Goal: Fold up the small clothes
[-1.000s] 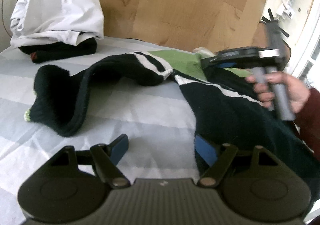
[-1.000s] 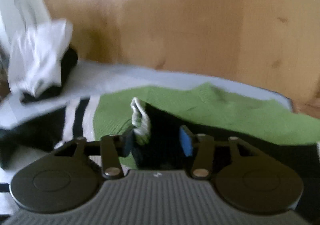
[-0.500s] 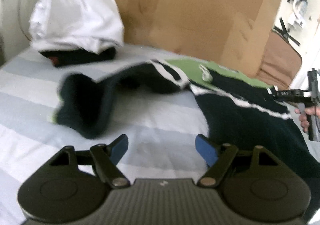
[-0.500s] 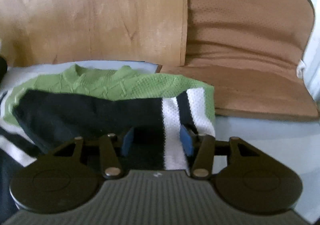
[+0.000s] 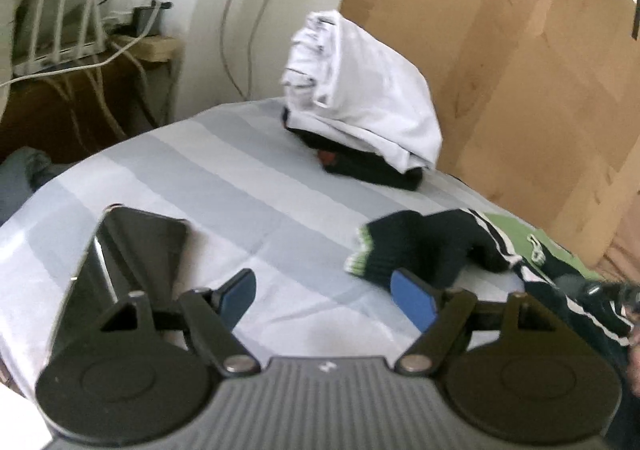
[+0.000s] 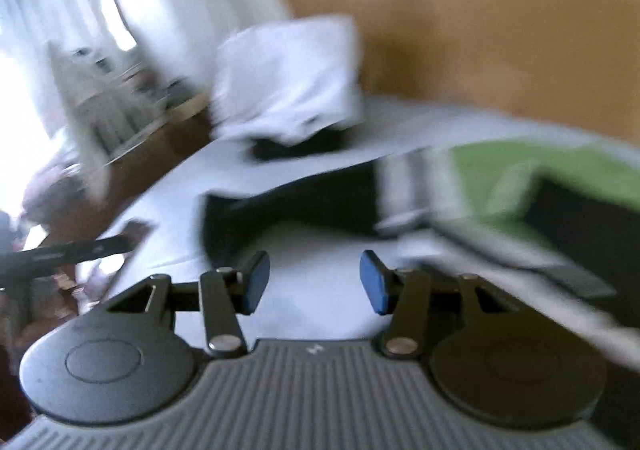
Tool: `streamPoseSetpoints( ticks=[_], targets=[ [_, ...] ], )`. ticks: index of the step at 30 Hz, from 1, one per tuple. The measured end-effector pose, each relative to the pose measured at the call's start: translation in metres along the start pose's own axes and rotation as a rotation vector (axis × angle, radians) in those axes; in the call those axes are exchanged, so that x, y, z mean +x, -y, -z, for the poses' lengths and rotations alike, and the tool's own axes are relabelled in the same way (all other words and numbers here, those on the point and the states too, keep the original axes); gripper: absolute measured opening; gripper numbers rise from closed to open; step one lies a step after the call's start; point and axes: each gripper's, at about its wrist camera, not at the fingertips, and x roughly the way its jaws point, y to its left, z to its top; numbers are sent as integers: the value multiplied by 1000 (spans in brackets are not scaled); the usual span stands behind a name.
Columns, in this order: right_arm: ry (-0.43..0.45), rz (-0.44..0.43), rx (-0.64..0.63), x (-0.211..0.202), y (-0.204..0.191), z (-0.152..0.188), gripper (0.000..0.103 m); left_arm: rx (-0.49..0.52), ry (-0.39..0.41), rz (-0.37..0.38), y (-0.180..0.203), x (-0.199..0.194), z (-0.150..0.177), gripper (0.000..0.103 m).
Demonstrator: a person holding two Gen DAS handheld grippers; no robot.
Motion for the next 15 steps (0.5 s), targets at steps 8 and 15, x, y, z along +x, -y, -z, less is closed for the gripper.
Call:
streamPoseSetpoints(
  ticks=[8,15],
  targets=[
    [86,59,-395,77,-110,3,53,-19,26,11,-26,-11,-1,77],
    [-67,135,-431,148,-108,-6,32,-68,34,14,-47,-12,0,77]
  ],
)
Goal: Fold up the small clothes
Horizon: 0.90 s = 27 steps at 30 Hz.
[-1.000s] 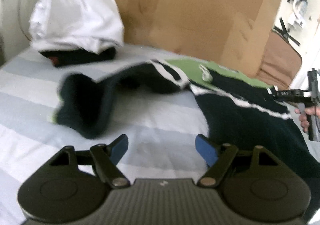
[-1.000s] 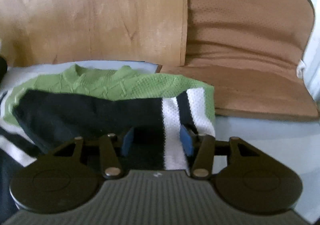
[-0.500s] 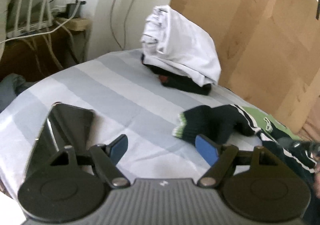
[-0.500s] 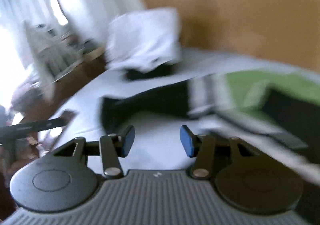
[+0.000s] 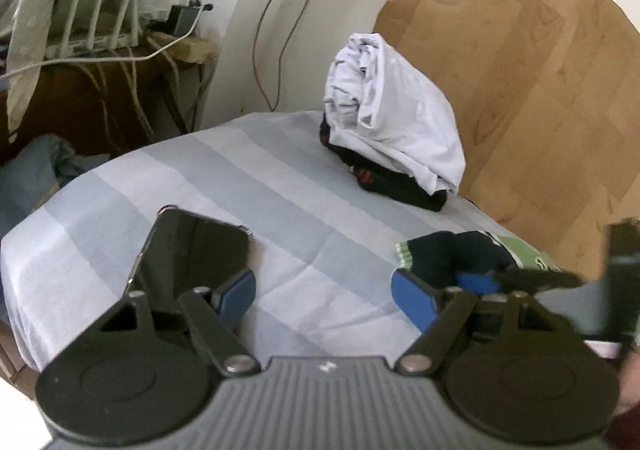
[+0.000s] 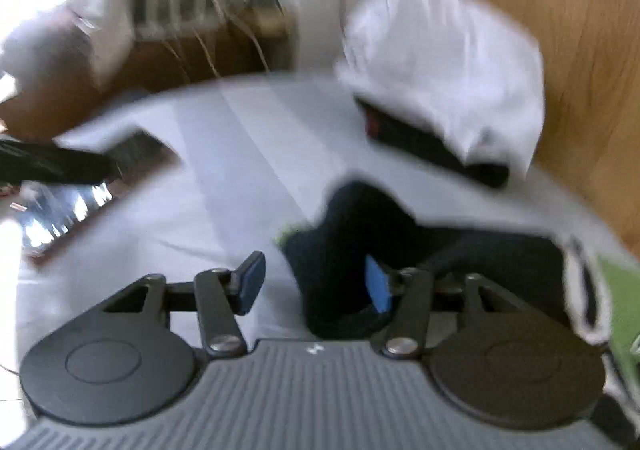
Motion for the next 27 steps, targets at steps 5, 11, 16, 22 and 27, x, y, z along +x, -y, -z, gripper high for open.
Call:
streamPoseSetpoints(
  ticks=[5,11,16,22,27],
  targets=[
    [122,-59,184,-21,38,-47,12,-12,-10,-34,-7,-1,-4,77],
    [353,-44,384,-116,153,-85,12,23,-2,4,23,5,-13,77],
    [458,86,610,-198,275,-35,12,133,-47,66,83,35,-18,77],
    [437,141,864,-239,371,86,13,206,-137,204,183,101,-23,79],
    [280,228,1004,-229,407,189,26,275,-242,269,268,167,-10,79]
  ],
)
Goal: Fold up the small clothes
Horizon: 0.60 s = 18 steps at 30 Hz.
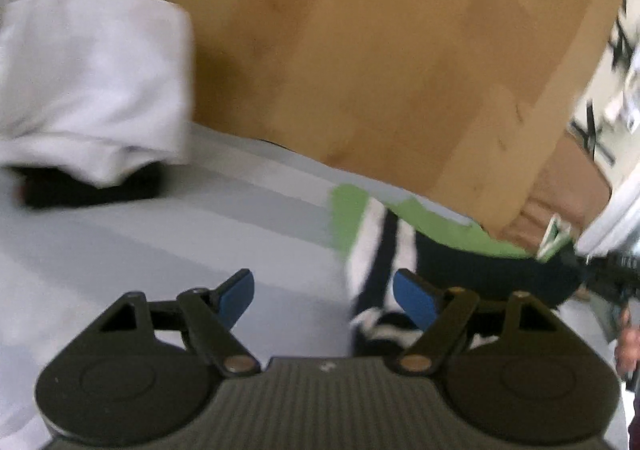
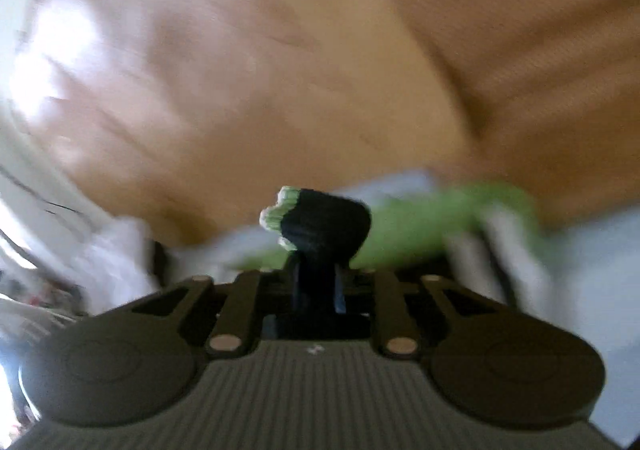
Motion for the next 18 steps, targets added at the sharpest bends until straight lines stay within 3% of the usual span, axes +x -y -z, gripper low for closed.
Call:
streamPoseSetpoints(
  ticks=[3,8,11,14,15,16,17,18],
  targets=[
    [24,72,48,-12,40,9,36,42,-53,-23,23,41,-7,79],
    [131,123,30,-41,51,17,47,72,-100,-60,41,80,-5,77],
    [123,99,-29,-33,43,19,57,76,-117,-76,46,94,1,68],
    [77,114,-78,-9,34,22,58,113,-73,-98,50,94,7,58],
    [55,128,-99,1,31,25,58,120,-66,-88,51,93,10,49],
    [38,149,-120,6,30,29,55,126,-57,-84,53,93,12,46],
    [37,179,-155,9,28,34,27,138,-48,-92,56,95,13,46],
    [54,242,-222,8,24,40,10,157,-38,-101,58,94,15,46]
  ],
)
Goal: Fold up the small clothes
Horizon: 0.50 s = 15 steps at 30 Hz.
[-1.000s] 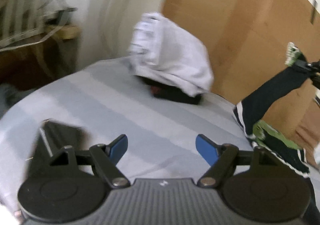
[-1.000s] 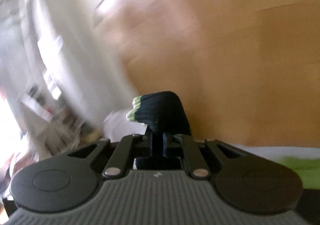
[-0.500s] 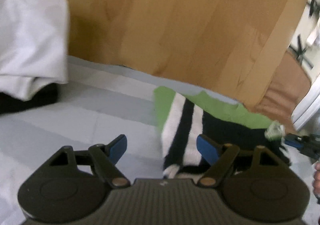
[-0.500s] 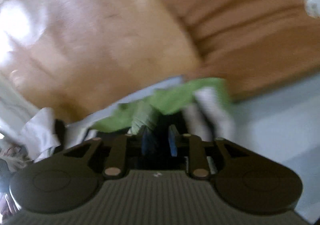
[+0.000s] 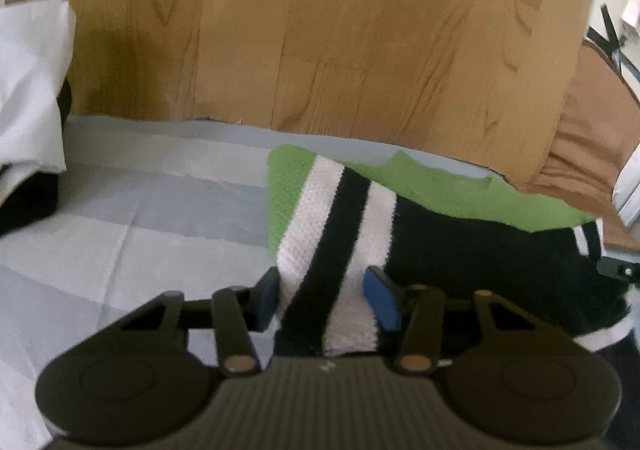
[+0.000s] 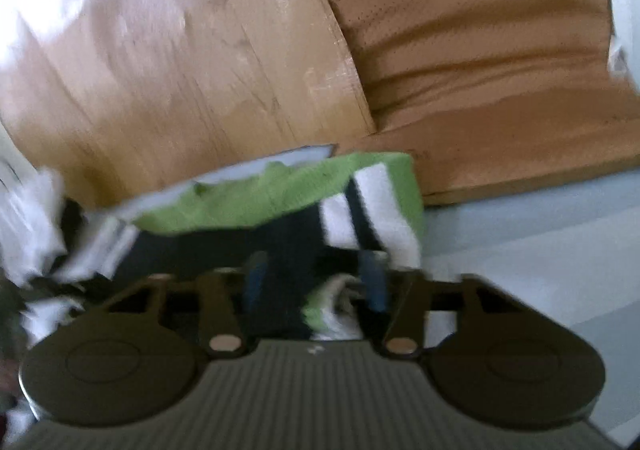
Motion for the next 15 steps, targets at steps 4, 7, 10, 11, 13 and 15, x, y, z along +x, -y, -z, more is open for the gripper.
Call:
streamPoseSetpoints(
  ticks=[4,7,10,11,13,15],
  targets=[
    [42,48,-50,-7,-2,3,8,31,18,-33,3,0,3,67],
    [33,98,-88,-2,-3,7,8,34,49,-47,1,1,9,72],
    [36,124,-109,8,-9,5,10,49,49,-64,2,1,8,75],
    [25,115,-88,6,-7,2,15,50,46,-69,1,1,8,77],
    [14,83,3,-7,3,-2,29,54,31,-98,0,-1,8,82],
    [35,59,57,-32,9,4,41,74,16,-103,-2,-12,13,81]
  ],
)
